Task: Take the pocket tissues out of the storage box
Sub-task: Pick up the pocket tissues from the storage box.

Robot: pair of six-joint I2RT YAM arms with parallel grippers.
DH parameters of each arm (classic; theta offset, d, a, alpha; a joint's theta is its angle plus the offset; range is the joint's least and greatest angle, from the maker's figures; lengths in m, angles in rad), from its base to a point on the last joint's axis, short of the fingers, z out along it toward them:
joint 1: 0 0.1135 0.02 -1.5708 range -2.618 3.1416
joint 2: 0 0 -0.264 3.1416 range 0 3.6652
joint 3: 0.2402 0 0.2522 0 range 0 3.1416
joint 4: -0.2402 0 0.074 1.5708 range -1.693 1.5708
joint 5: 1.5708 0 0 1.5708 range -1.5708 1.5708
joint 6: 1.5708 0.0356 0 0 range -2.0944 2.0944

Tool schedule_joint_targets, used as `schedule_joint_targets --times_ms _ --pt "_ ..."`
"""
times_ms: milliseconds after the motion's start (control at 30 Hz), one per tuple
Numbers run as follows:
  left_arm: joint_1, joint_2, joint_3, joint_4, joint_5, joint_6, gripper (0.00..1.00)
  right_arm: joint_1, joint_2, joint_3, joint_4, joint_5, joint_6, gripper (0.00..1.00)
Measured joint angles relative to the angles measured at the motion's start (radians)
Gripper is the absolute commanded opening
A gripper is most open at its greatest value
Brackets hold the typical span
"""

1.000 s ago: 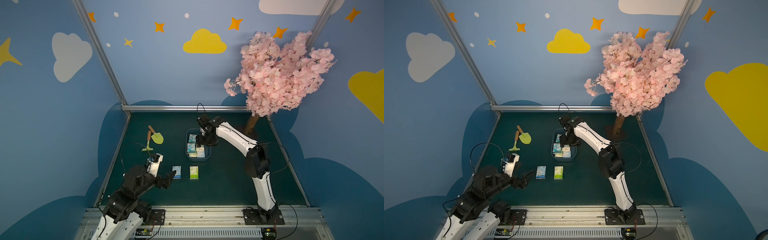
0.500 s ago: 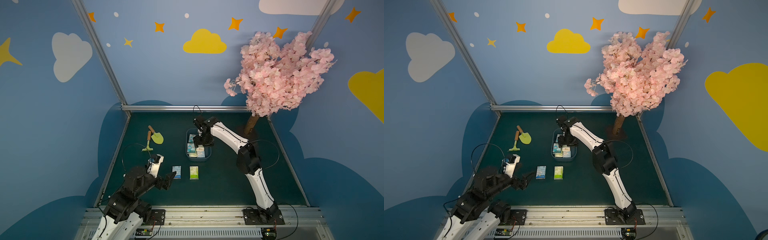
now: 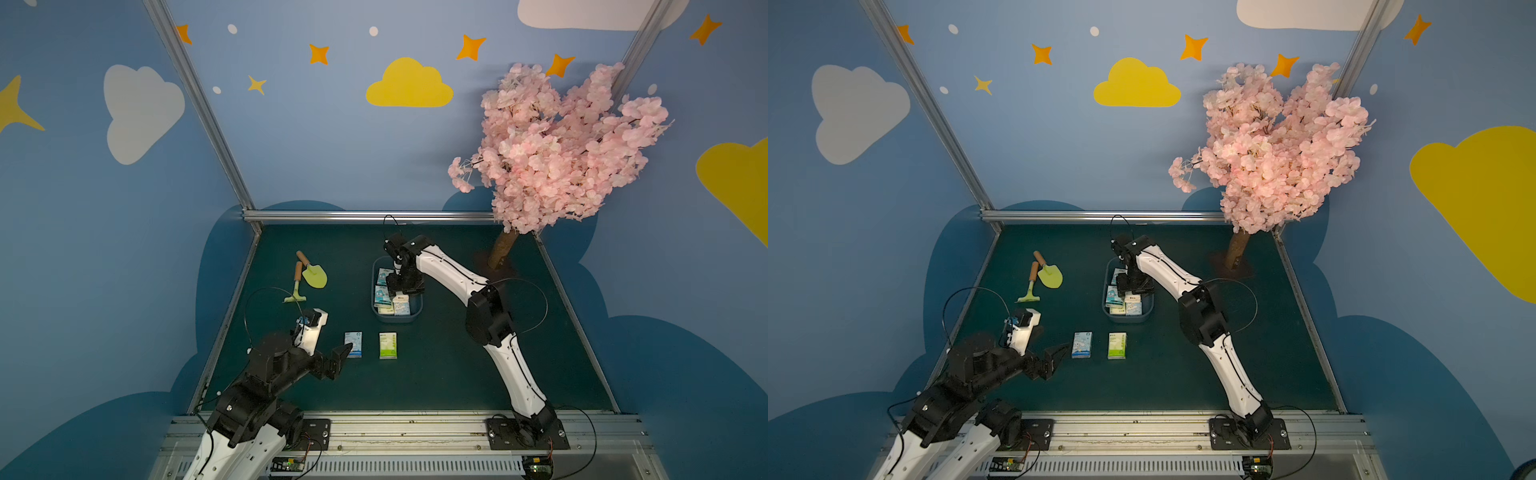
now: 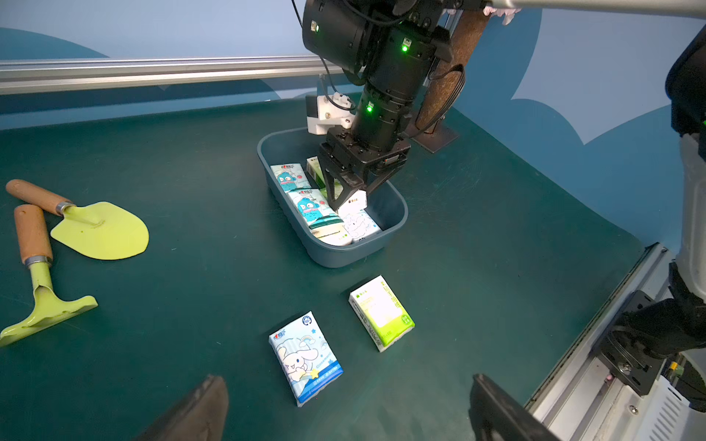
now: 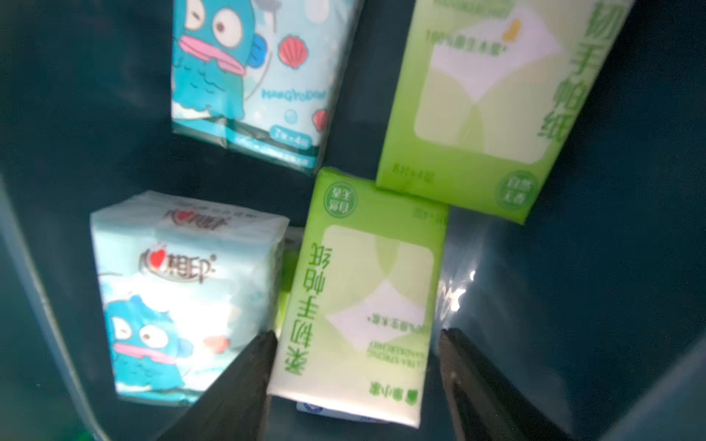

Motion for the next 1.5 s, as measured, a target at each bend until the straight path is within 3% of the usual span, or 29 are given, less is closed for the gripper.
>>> schedule_joint_targets --times_ms 233,567,833,1133,1500 --pt "0.000 0.009 0.000 0.000 0.000 0.000 1.00 0.000 0.005 0.002 -0.006 0.000 -0.002 0.58" --pt "0.000 0.010 0.000 0.000 0.000 0.000 1.00 0.010 0.000 -0.001 -0.011 0.021 -0.002 0.57" --pt "0.000 0.010 -0.006 0.004 0.000 0.001 1.00 0.037 -0.128 -0.071 -0.019 0.048 0.000 0.56" --pt "0.000 0.018 -0.012 0.008 0.007 0.004 1.00 0.115 -0.385 -0.298 -0.011 0.108 0.027 0.56" --pt "0.000 0.038 -0.013 0.015 0.019 0.008 1.00 0.233 -0.612 -0.614 0.000 0.187 0.157 0.56"
